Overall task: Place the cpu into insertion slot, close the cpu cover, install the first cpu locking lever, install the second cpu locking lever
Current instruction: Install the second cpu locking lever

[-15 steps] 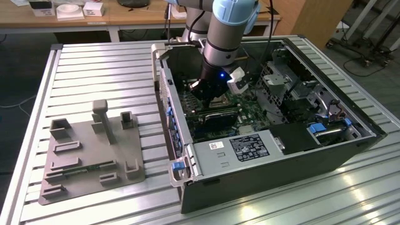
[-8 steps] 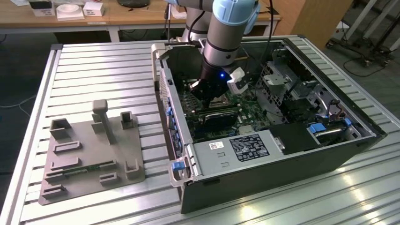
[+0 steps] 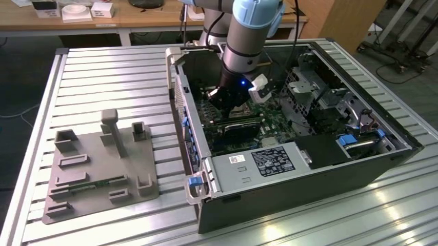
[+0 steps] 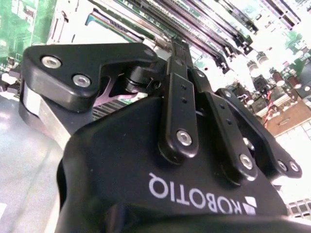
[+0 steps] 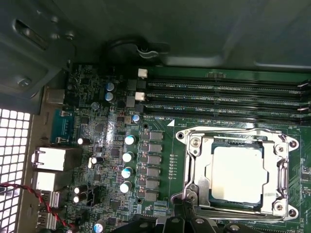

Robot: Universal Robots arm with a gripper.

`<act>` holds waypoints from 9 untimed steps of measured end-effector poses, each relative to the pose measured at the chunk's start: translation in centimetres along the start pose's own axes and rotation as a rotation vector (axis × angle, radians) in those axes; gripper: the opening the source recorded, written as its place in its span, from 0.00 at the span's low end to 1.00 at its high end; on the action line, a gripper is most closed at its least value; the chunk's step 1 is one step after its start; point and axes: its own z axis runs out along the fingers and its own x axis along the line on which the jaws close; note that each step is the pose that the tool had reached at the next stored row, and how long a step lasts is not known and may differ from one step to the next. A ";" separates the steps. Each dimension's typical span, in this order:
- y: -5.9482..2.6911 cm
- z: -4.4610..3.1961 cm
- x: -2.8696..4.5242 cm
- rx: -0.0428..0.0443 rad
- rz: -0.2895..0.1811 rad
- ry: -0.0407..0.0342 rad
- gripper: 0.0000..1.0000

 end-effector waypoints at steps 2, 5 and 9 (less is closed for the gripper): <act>0.00 0.05 0.00 -0.0001 0.000 -0.0001 0.10; 0.00 0.09 0.00 0.0000 0.000 0.0000 0.10; 0.00 0.15 -0.01 -0.0003 0.000 0.0001 0.10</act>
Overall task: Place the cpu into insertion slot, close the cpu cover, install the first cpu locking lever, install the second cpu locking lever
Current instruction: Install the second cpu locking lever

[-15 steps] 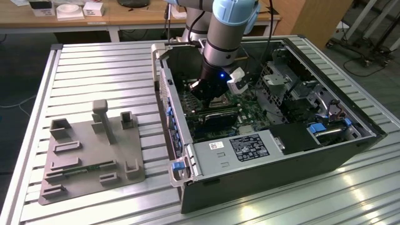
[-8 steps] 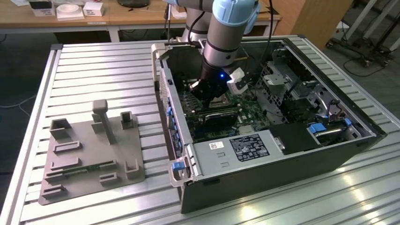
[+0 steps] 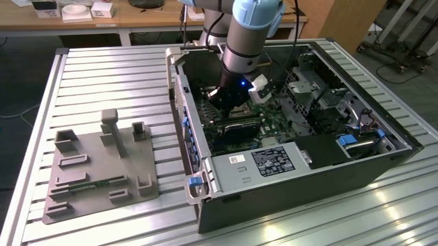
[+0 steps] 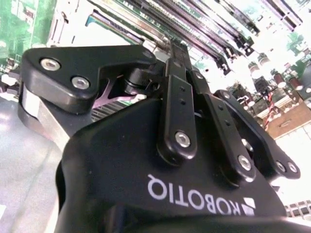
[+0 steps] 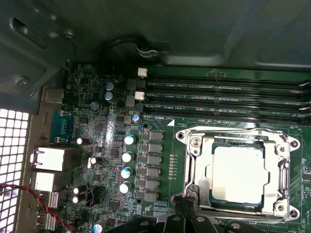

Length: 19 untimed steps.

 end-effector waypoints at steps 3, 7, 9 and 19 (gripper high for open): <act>-0.01 0.03 0.00 0.0001 0.000 0.0002 0.10; 0.00 0.04 -0.01 0.0185 0.000 0.0012 0.10; -0.01 0.04 0.00 0.0365 0.001 0.0025 0.10; 0.11 0.04 -0.01 0.0485 0.001 0.0048 0.10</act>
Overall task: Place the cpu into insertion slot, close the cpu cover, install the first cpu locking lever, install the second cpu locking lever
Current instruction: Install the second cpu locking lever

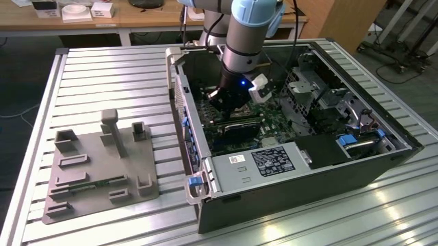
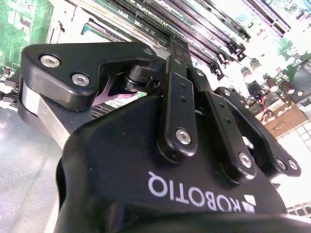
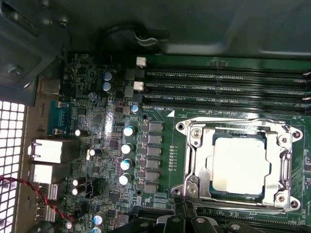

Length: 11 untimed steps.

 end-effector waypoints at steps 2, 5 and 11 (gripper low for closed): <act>0.06 0.00 0.00 -0.0028 0.000 0.0004 0.10; 0.14 0.01 0.00 -0.0166 0.000 -0.0005 0.10; 0.27 0.00 -0.01 -0.0599 -0.002 -0.0031 0.10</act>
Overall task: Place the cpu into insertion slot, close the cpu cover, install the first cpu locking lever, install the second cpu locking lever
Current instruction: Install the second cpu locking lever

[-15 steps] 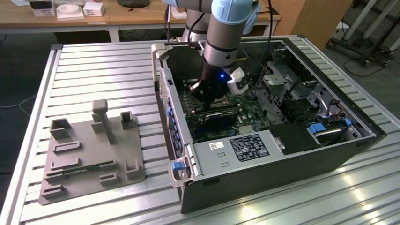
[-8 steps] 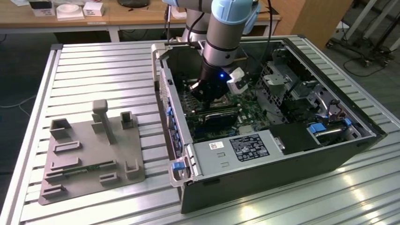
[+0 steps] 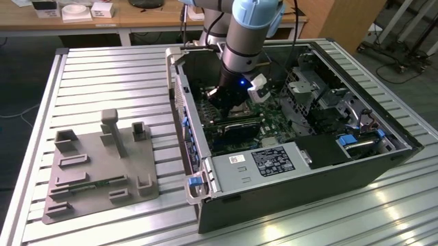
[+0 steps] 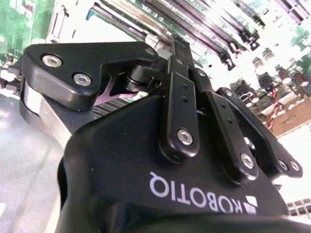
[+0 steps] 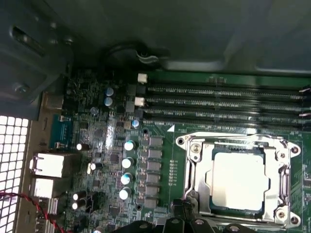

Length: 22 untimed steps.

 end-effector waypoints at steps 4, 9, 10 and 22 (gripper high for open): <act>0.00 0.01 0.00 -0.0089 0.000 -0.0006 0.10; 0.00 0.01 0.04 -0.0107 0.000 -0.0009 0.10; 0.00 0.01 0.06 -0.0108 0.000 -0.0008 0.10; -0.01 0.05 0.11 -0.0041 0.000 -0.0002 0.10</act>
